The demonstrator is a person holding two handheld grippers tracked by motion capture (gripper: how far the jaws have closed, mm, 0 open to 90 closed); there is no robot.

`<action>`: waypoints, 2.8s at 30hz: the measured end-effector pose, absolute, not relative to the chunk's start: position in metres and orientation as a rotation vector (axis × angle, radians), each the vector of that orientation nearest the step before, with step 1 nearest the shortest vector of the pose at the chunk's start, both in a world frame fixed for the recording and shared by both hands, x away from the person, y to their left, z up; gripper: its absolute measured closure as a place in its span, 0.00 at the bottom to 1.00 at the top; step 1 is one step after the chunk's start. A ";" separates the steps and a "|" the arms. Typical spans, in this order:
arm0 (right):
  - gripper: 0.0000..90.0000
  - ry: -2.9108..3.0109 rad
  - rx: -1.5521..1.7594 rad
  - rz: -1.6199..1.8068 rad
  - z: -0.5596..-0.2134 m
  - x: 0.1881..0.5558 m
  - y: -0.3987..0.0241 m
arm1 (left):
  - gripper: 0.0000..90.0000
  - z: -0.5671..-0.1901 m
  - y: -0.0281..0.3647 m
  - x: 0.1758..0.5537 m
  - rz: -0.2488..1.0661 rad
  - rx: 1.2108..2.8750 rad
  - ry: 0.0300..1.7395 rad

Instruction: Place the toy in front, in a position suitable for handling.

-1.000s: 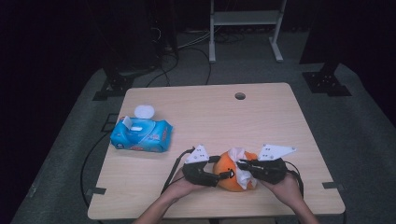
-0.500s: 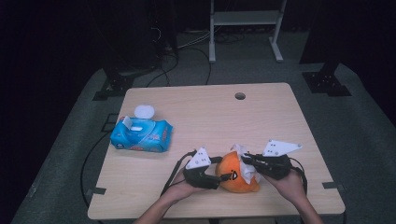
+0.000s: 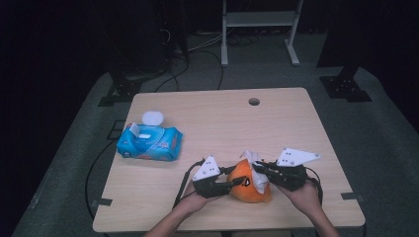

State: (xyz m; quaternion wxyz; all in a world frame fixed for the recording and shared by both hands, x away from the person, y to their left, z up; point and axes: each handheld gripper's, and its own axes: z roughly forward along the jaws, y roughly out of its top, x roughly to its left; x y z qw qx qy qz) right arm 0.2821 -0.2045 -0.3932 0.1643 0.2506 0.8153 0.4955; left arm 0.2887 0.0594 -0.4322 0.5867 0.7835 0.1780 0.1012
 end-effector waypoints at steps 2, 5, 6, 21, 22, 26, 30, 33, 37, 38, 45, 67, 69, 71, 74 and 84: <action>0.94 2.318 0.699 1.421 -0.391 0.281 -0.204 | 0.65 -0.428 0.061 0.287 0.273 1.853 0.380; 0.94 2.331 0.688 1.431 -0.392 0.278 -0.198 | 0.63 -0.430 0.060 0.285 0.273 1.881 0.343; 0.94 2.337 0.670 1.452 -0.390 0.275 -0.195 | 0.63 -0.430 0.060 0.284 0.274 1.883 0.333; 0.94 2.321 0.706 1.478 -0.393 0.278 -0.200 | 0.59 -0.433 0.060 0.284 0.306 1.900 0.286; 0.94 2.331 0.675 1.506 -0.391 0.275 -0.194 | 0.59 -0.434 0.060 0.284 0.301 1.896 0.286; 0.94 2.359 0.605 1.437 -0.389 0.272 -0.177 | 0.59 -0.433 0.061 0.281 0.317 1.912 0.267; 0.94 2.316 0.724 1.408 -0.393 0.284 -0.198 | 0.59 -0.434 0.062 0.281 0.311 1.912 0.258; 0.94 2.314 0.756 1.451 -0.395 0.285 -0.204 | 0.59 -0.433 0.060 0.281 0.304 1.915 0.247; 0.94 2.335 0.675 1.424 -0.393 0.281 -0.195 | 0.58 -0.434 0.063 0.282 0.299 1.922 0.249; 0.94 2.323 0.698 1.427 -0.394 0.284 -0.198 | 0.58 -0.434 0.064 0.282 0.299 1.923 0.251; 0.94 2.355 0.769 1.360 -0.405 0.288 -0.203 | 0.42 -0.434 0.070 0.290 0.236 1.931 0.339; 0.94 2.371 0.767 1.367 -0.402 0.281 -0.212 | 0.46 -0.438 0.072 0.293 0.170 1.967 0.372; 0.94 2.386 0.721 1.383 -0.400 0.277 -0.202 | 0.46 -0.438 0.073 0.293 0.168 1.970 0.370; 0.94 2.392 0.694 1.375 -0.400 0.276 -0.198 | 0.47 -0.439 0.077 0.294 0.166 1.973 0.370; 0.94 2.396 0.725 1.371 -0.403 0.281 -0.205 | 0.47 -0.440 0.080 0.294 0.163 1.976 0.367; 0.94 2.381 0.737 1.388 -0.403 0.282 -0.212 | 0.47 -0.442 0.086 0.298 0.155 1.984 0.381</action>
